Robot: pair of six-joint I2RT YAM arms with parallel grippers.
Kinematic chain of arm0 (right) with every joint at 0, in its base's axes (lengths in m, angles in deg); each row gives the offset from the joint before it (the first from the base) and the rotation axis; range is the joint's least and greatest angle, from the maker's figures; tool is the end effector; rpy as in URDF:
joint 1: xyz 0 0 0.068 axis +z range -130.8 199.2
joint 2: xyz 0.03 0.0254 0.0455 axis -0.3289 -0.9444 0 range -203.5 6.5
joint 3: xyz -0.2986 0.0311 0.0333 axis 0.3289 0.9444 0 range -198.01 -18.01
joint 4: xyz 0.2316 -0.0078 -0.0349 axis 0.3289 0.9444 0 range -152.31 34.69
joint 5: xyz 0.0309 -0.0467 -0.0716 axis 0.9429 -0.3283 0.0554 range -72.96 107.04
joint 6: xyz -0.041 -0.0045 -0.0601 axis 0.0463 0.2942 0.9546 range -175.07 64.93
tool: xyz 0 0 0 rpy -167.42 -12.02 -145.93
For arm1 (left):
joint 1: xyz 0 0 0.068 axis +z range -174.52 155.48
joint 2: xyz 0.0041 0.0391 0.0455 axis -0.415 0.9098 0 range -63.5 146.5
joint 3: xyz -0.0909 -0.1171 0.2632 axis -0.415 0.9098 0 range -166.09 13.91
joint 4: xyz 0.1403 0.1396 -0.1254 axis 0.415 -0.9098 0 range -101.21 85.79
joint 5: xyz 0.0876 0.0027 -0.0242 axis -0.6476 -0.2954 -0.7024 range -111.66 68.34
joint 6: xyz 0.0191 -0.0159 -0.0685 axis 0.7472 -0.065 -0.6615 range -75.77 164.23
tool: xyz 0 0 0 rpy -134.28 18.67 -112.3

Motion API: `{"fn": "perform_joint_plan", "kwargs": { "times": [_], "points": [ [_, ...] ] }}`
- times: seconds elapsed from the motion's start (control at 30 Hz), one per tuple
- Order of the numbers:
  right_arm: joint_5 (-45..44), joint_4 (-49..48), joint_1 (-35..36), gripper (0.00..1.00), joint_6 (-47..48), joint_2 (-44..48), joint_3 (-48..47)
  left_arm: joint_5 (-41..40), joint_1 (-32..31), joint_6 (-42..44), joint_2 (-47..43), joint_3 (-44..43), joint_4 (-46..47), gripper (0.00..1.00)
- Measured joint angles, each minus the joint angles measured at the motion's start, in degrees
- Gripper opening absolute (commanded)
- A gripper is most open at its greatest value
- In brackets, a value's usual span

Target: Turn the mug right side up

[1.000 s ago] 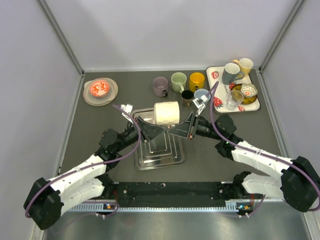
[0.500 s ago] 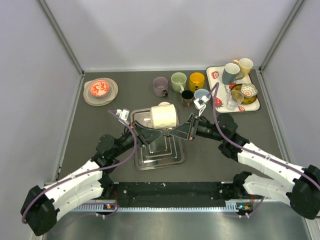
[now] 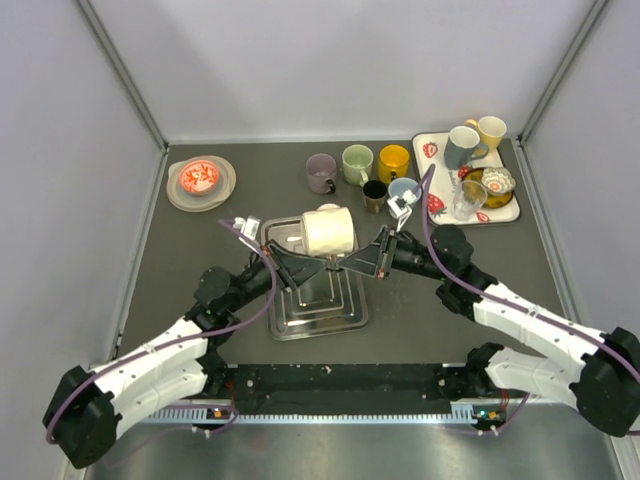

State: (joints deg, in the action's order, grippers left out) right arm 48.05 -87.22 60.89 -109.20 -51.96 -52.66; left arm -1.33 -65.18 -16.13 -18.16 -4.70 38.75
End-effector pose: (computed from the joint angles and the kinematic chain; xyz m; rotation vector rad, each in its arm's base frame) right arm 0.1389 0.1654 0.3344 -0.3062 1.8157 1.6696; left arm 0.1064 -0.1193 0.3159 0.0954 1.5201 -1.6926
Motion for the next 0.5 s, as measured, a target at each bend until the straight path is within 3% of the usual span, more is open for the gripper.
{"fn": "perform_joint_plan", "kwargs": {
  "times": [0.5],
  "points": [
    [3.65, -6.10, -1.07, 0.32, -5.33, -4.35, 0.02, 2.10, 1.20, -1.03, 4.83, -0.07, 6.14, 0.00]
  ]
}}
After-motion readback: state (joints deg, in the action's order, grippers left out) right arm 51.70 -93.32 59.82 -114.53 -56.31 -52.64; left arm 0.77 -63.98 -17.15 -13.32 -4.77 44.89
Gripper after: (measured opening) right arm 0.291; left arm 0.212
